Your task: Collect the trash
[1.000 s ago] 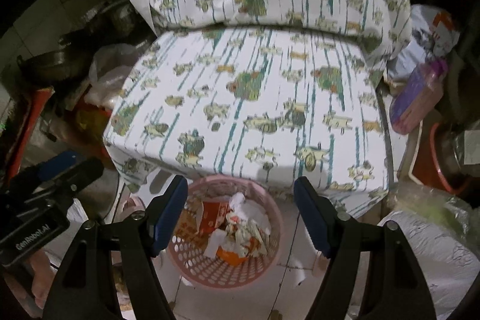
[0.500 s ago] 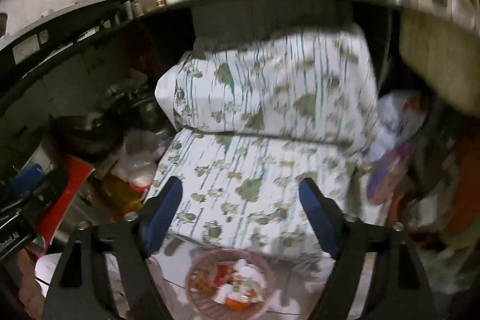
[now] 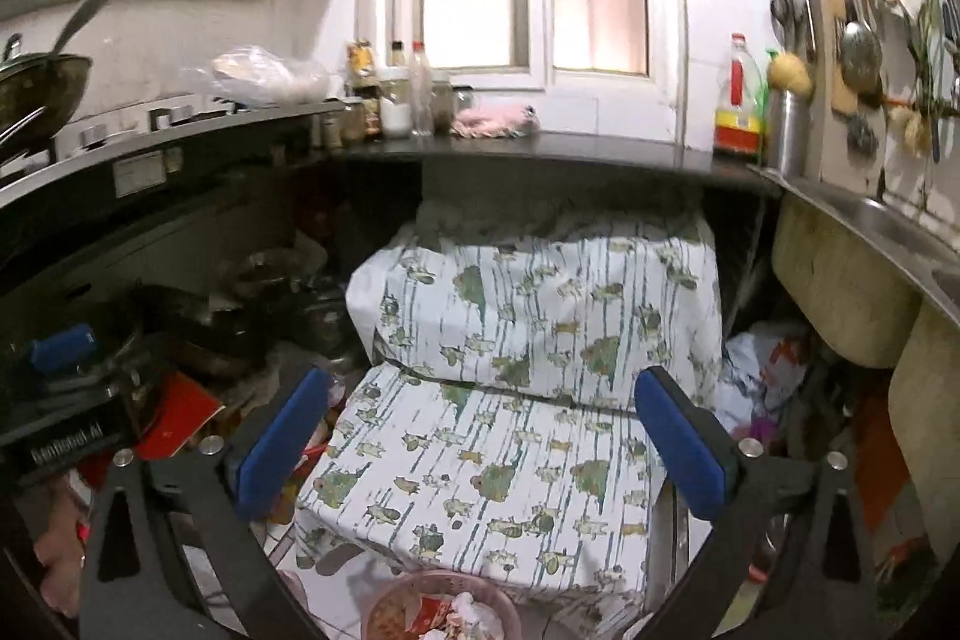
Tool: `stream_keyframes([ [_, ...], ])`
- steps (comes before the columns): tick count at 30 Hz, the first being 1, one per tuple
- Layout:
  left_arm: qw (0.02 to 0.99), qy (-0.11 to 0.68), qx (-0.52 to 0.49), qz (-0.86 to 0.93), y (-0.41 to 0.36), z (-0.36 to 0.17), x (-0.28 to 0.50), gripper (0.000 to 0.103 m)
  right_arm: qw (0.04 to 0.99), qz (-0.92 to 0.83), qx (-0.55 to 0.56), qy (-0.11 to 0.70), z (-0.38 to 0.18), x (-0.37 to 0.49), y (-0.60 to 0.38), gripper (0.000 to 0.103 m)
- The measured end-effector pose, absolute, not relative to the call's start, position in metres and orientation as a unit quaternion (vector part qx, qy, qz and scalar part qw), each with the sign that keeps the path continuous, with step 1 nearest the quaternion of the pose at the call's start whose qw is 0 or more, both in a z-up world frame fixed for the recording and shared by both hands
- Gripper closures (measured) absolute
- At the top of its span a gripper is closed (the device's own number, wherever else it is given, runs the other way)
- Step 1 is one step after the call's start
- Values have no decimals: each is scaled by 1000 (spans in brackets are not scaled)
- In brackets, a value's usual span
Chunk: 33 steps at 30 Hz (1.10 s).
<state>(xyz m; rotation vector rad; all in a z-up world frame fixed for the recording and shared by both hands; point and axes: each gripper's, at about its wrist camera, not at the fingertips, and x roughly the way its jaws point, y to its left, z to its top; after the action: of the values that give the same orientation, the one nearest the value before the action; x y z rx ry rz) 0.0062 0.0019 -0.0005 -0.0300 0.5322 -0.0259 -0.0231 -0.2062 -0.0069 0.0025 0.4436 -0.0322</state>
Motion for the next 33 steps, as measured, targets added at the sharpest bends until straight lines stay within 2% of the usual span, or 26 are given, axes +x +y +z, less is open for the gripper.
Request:
stream_keyframes([
  [4,975,218,-39,-14,16,1,-17,0,978,-16,7,206,-11,-38,-203,1],
  [11,970,241,8,2,4,2,-23,0,975,-31,10,220,-18,-37,-207,1],
  [20,962,273,5,-8,-5,-10,-10,0,969,-48,15,241,-28,-28,-213,1],
  [33,960,278,-9,-14,-5,-13,-3,0,970,-50,11,237,-29,-30,-215,1],
])
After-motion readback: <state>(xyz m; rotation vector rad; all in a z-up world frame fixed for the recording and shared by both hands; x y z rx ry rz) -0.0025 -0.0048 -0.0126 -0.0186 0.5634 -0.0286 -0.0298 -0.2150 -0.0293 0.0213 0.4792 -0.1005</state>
